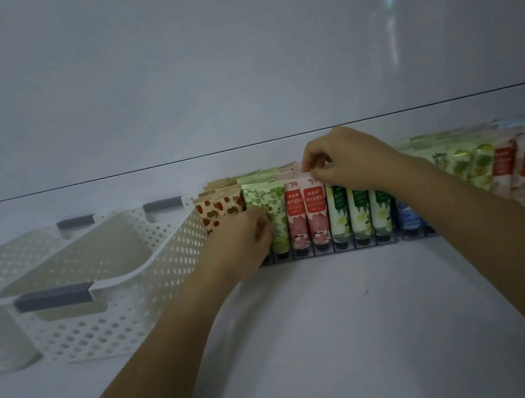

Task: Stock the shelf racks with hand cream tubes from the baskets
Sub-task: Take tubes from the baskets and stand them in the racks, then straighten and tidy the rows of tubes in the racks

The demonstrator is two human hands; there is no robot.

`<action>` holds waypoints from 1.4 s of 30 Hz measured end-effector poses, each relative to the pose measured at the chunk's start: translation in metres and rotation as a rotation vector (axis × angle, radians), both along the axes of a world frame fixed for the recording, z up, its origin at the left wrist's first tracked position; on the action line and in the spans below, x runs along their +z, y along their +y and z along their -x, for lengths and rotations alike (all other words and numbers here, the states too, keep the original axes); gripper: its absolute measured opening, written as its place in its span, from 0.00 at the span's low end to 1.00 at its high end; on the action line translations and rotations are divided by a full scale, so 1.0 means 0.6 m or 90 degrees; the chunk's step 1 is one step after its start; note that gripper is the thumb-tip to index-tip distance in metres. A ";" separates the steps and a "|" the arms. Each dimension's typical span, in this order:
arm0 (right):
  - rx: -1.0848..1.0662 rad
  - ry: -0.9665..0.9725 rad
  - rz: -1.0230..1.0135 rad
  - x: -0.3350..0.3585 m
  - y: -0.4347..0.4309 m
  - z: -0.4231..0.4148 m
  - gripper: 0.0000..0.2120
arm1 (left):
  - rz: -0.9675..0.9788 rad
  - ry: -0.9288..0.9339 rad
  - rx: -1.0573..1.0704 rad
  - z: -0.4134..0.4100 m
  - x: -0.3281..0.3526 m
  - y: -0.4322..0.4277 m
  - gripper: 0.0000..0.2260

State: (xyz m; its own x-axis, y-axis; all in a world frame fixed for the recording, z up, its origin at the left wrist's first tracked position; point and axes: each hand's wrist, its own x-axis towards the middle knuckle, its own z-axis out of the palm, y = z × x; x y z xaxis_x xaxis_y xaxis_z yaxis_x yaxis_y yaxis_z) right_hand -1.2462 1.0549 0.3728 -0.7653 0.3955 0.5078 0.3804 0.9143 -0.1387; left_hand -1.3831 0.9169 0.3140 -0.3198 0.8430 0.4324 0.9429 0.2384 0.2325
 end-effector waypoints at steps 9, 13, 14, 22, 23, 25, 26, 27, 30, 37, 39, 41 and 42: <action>0.002 0.028 -0.006 -0.008 -0.008 0.012 0.09 | -0.111 0.024 0.038 -0.007 0.099 -0.027 0.08; 0.031 0.103 -0.006 0.008 -0.015 0.017 0.07 | 0.005 0.070 0.055 0.037 0.165 -0.049 0.07; 0.043 0.107 0.006 0.014 -0.019 0.020 0.06 | 0.038 0.086 0.058 0.050 0.173 -0.051 0.07; 0.130 -0.085 0.115 0.060 -0.069 0.118 0.05 | 0.277 0.096 0.003 0.119 0.191 -0.031 0.06; 0.122 -0.116 0.128 0.067 -0.073 0.132 0.03 | 0.294 0.070 -0.020 0.126 0.194 -0.027 0.05; 0.095 -0.178 0.134 0.077 -0.081 0.153 0.02 | 0.315 0.029 -0.068 0.137 0.194 -0.019 0.02; 0.084 -0.200 0.134 0.079 -0.084 0.161 0.02 | 0.316 0.021 -0.087 0.141 0.191 -0.014 0.02; 0.072 -0.215 0.133 0.079 -0.086 0.167 0.03 | 0.310 0.017 -0.102 0.144 0.188 -0.010 0.02; 0.039 -0.237 0.104 0.066 -0.085 0.180 0.04 | 0.284 0.014 -0.135 0.150 0.177 -0.001 0.02; 0.033 -0.230 0.111 0.062 -0.084 0.167 0.01 | 0.196 -0.042 -0.202 0.169 0.142 -0.008 0.09; 0.035 -0.210 0.114 0.069 -0.085 0.162 0.01 | 0.173 -0.028 -0.218 0.170 0.134 -0.009 0.10; 0.017 -0.188 0.107 0.078 -0.083 0.156 0.02 | 0.147 -0.026 -0.235 0.169 0.131 -0.013 0.10; 0.000 -0.191 0.099 0.083 -0.082 0.152 0.02 | 0.131 -0.035 -0.243 0.167 0.130 -0.016 0.10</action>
